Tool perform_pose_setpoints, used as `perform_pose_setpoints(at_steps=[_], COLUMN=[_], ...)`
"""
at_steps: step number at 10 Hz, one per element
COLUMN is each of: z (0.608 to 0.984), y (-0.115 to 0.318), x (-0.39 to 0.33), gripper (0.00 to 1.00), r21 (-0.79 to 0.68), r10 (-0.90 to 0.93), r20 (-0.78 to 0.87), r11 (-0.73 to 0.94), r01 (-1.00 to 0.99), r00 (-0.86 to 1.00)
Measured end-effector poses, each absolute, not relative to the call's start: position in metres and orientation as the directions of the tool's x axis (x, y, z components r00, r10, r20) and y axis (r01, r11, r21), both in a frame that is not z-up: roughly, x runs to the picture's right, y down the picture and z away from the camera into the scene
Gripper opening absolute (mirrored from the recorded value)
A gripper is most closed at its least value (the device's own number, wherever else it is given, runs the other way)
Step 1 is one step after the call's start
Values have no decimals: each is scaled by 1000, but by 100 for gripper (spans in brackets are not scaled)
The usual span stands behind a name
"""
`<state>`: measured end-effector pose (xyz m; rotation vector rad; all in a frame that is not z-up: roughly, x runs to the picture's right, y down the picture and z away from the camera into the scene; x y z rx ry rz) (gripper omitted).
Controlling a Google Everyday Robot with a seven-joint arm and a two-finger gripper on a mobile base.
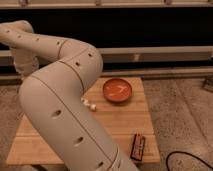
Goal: Place the white sponge in the ceramic cup
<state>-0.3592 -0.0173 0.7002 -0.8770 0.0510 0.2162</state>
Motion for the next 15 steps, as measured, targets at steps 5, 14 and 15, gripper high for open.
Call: perform_pose_setpoints(at_steps=[5,14,15], z=[699,705,703], y=[-19,-14,-11], x=[-396,-407,-409], gripper=[0,19,24], r21=[-727,-731,-731], r10=[161,139,141], r20=[-76,-51,-51], r11=[667,670,669], r01=[-166,-132,-134], r00=[984,989,989])
